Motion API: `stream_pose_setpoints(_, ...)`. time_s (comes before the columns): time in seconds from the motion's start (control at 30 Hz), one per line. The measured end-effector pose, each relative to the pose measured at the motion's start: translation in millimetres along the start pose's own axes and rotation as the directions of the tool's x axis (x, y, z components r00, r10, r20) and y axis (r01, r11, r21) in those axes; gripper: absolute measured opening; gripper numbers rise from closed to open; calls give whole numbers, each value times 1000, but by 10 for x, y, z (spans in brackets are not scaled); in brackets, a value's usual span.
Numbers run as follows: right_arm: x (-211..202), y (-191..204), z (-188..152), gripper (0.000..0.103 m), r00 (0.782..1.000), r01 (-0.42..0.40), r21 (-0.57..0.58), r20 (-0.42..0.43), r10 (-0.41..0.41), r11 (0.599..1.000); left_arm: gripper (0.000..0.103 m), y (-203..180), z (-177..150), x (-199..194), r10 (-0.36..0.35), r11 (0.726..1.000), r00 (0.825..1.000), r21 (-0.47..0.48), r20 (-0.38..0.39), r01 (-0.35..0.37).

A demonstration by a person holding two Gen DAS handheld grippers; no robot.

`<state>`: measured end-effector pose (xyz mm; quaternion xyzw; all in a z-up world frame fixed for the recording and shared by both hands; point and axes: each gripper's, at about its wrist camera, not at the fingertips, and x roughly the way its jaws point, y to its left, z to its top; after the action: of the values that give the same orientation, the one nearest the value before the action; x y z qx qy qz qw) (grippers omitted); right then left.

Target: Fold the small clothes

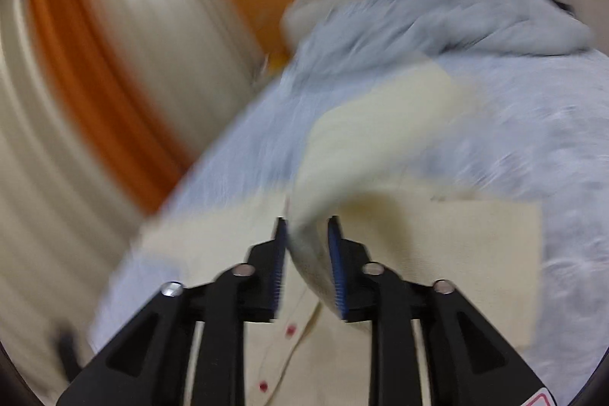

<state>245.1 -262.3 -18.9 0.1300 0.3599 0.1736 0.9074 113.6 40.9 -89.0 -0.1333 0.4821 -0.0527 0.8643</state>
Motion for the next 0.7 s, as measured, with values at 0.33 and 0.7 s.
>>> stream_pose_setpoints(0.33, -249, -807, -743, 46, 987, 161, 293, -49, -154, 942, 98, -24, 1000, 670, -213, 964, 976, -169, -39, 204)
stream_pose_setpoints(0.7, -123, -1568, -987, 10, 992, 95, 641, 6, -128, 761, 11, -232, 1513, 1393, -139, 945, 990, -303, -23, 126)
